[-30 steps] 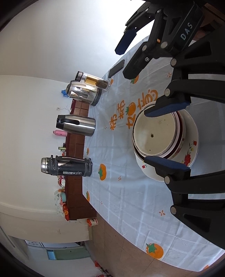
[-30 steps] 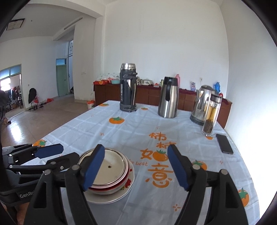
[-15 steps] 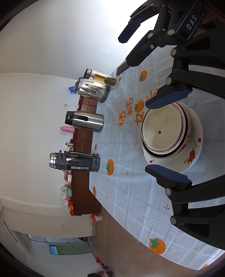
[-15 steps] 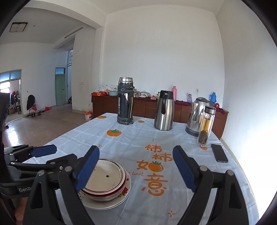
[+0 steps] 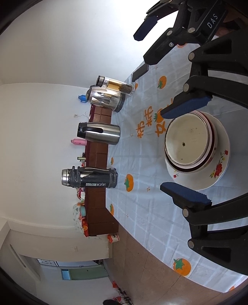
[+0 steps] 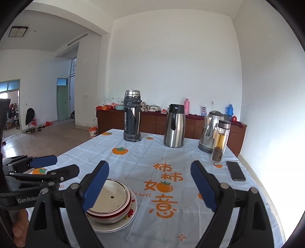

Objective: Organize plates and bowls

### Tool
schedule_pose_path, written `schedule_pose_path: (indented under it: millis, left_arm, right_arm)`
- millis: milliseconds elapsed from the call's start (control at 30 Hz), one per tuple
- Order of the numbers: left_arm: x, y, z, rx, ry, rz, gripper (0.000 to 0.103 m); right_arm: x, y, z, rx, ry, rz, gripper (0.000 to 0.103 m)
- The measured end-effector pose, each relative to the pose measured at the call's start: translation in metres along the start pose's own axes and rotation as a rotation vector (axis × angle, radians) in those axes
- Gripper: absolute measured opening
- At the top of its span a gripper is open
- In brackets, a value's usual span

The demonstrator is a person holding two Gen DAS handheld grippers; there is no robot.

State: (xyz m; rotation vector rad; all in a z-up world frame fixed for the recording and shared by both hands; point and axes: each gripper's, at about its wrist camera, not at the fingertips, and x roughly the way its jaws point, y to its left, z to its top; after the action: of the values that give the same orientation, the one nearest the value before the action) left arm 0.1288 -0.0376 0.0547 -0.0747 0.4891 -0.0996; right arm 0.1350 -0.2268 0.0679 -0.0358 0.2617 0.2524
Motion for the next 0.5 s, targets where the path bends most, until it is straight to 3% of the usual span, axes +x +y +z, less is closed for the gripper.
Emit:
schedule_pose_path:
  millis: [500]
  left_arm:
    - [-0.0009,-0.0037,0.0047,0.008,-0.014,0.001,0.073]
  right_arm:
    - [-0.0066,-0.0048,-0.0001,0.005,-0.008,-0.001,0.090]
